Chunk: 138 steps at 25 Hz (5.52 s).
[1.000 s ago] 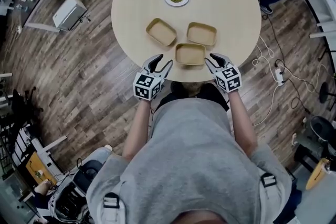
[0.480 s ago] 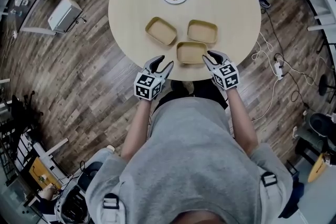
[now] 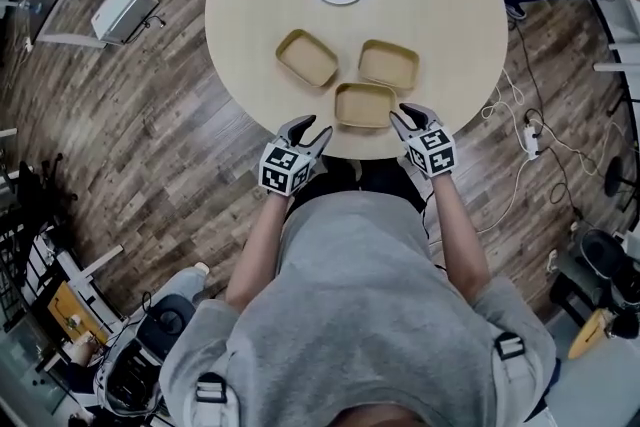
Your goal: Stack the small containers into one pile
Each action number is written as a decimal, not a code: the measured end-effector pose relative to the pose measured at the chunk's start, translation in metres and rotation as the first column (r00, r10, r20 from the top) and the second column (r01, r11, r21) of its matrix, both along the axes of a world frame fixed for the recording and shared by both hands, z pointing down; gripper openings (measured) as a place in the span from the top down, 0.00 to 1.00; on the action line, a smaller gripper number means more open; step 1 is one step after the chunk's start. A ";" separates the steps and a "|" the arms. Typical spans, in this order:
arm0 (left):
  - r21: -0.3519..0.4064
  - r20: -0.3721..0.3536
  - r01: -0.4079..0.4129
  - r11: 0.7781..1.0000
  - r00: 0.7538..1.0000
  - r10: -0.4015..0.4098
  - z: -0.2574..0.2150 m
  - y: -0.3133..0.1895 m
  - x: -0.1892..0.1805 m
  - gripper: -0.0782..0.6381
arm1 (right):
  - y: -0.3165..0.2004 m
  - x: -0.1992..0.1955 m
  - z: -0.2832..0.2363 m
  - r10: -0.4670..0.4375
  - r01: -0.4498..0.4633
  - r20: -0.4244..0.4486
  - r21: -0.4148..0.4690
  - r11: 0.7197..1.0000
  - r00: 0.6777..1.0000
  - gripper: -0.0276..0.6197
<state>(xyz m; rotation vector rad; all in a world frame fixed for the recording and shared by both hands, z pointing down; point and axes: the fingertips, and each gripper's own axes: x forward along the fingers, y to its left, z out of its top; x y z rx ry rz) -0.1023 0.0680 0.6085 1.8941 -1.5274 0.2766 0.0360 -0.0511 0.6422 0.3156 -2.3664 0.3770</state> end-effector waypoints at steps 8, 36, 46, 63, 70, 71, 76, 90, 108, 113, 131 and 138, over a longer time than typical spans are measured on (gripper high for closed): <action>-0.092 -0.055 0.070 0.993 0.996 -0.075 0.050 -0.020 0.000 0.61 | -0.010 0.005 0.047 0.023 -0.027 -0.042 -0.109 0.994 0.999 0.74; -0.203 -0.086 0.079 0.976 0.991 -0.098 0.096 -0.057 -0.012 0.81 | -0.009 0.000 0.077 0.206 -0.227 -0.098 -0.298 0.927 0.974 0.87; -0.154 -0.093 0.065 0.986 0.992 -0.080 0.068 -0.027 -0.019 0.82 | 0.018 -0.008 0.057 0.224 -0.233 -0.066 -0.306 0.923 0.972 0.88; -0.126 -0.074 0.178 0.976 0.979 -0.188 0.038 -0.016 -0.038 0.84 | 0.034 -0.026 0.043 0.133 -0.138 -0.039 -0.356 0.924 0.990 0.88; -0.115 -0.042 0.246 0.962 0.967 -0.253 0.030 -0.026 -0.048 0.84 | 0.022 -0.038 0.042 0.089 -0.092 -0.026 -0.389 0.916 0.996 0.89; -0.115 -0.037 0.249 0.962 0.966 -0.254 0.028 -0.026 -0.051 0.84 | 0.021 -0.041 0.042 0.091 -0.094 -0.026 -0.394 0.914 0.996 0.89; -0.126 -0.046 0.232 0.965 0.970 -0.239 0.025 -0.032 -0.077 0.84 | 0.016 -0.065 0.036 0.134 -0.132 -0.024 -0.405 0.905 0.991 0.90; -0.146 -0.049 0.019 0.989 0.998 -0.026 0.019 -0.075 -0.153 0.84 | 0.014 -0.129 0.026 0.368 -0.337 -0.017 -0.442 0.831 0.930 0.91; -0.236 -0.013 -0.178 0.955 0.984 0.180 0.028 -0.121 -0.211 0.84 | 0.016 -0.187 0.028 0.499 -0.426 -0.015 -0.545 0.723 0.866 0.90; -0.224 -0.053 -0.193 0.955 0.981 0.186 0.013 -0.130 -0.214 0.84 | 0.013 -0.191 0.014 0.543 -0.447 0.005 -0.561 0.697 0.840 0.91; -0.323 -0.062 -0.230 0.918 0.973 0.222 0.063 -0.137 -0.220 0.84 | 0.004 -0.196 0.046 0.580 -0.496 -0.045 -0.575 0.651 0.813 0.91; -0.349 -0.015 -0.255 0.902 0.964 0.266 0.072 -0.139 -0.219 0.84 | 0.006 -0.193 0.056 0.584 -0.504 -0.066 -0.587 0.633 0.809 0.90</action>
